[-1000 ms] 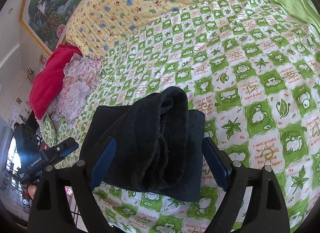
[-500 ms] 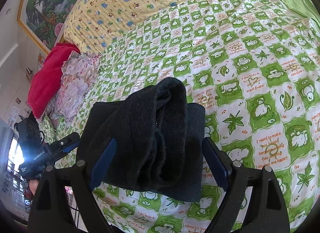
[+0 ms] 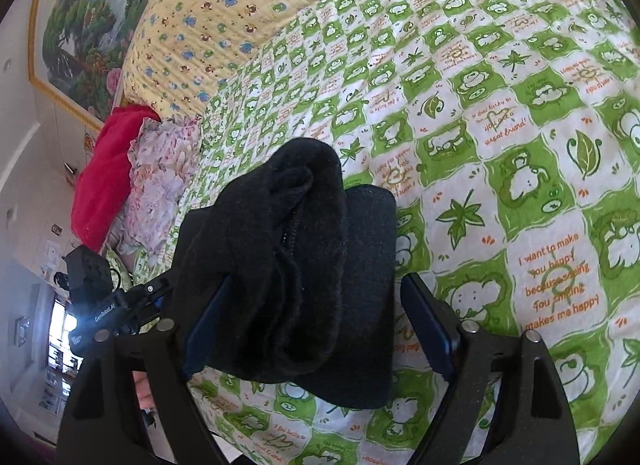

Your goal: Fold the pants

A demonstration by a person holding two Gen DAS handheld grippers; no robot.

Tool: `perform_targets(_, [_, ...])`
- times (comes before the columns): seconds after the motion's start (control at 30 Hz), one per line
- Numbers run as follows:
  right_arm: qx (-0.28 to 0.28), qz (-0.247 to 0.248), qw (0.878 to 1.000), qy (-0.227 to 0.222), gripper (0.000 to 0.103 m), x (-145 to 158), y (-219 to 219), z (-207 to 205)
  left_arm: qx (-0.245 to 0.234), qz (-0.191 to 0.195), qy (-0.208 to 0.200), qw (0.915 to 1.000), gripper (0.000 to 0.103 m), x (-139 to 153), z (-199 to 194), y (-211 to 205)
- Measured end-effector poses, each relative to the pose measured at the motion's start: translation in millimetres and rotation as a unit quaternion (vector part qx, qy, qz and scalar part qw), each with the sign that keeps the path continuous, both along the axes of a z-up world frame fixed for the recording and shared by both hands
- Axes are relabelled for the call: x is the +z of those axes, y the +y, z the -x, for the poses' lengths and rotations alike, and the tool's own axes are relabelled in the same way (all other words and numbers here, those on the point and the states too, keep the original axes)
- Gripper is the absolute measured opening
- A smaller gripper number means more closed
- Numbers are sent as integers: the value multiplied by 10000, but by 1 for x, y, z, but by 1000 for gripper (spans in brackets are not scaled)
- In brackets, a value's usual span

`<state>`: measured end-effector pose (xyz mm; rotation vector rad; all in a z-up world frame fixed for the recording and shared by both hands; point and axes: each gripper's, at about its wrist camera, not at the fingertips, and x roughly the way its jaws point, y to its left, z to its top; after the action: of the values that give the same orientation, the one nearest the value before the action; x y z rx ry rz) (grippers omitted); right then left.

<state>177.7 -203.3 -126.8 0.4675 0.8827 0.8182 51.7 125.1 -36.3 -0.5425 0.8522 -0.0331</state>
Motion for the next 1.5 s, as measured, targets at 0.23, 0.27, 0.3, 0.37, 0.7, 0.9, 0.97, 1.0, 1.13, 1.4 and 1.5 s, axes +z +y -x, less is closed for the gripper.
perform_targets(0.23, [151, 49, 9998, 76, 68, -6, 2, -4, -21, 26, 75, 10000, 82, -11, -10, -3])
perform_targets(0.27, [176, 43, 9998, 79, 67, -6, 3, -4, -25, -17, 66, 10000, 80, -12, -11, -4])
perform_targets(0.3, [190, 29, 9998, 83, 65, -7, 3, -4, -30, -57, 67, 10000, 79, -13, -11, -5])
perform_targets(0.37, [232, -33, 9997, 91, 60, -8, 3, -3, -58, -156, 58, 9998, 68, -13, -13, -9])
perform_targets(0.7, [334, -228, 9991, -152, 46, 3, 5, 7, -137, -375, -92, 9992, 43, 3, -4, -16])
perform_targets(0.9, [438, -314, 9979, -359, 43, 20, 10, 10, -49, -486, -290, 9984, 38, 24, 8, -15])
perform_targets(0.97, [528, -353, 9971, -413, 42, 27, 15, 10, 34, -609, -381, 9974, 38, 32, 13, -14])
perform_targets(1.0, [578, -372, 9966, -444, 42, 30, 18, 10, 102, -673, -435, 9967, 38, 37, 16, -11])
perform_targets(1.13, [777, -425, 9943, -601, 42, 43, 37, 9, 366, -677, -594, 9953, 38, 52, 27, 6])
perform_targets(1.4, [1263, -352, 9874, -884, 42, 65, 97, -6, 962, -809, -682, 9897, 38, 67, 40, 49])
perform_targets(1.5, [1406, -310, 9850, -951, 42, 70, 119, -14, 1188, -814, -642, 9875, 38, 67, 41, 69])
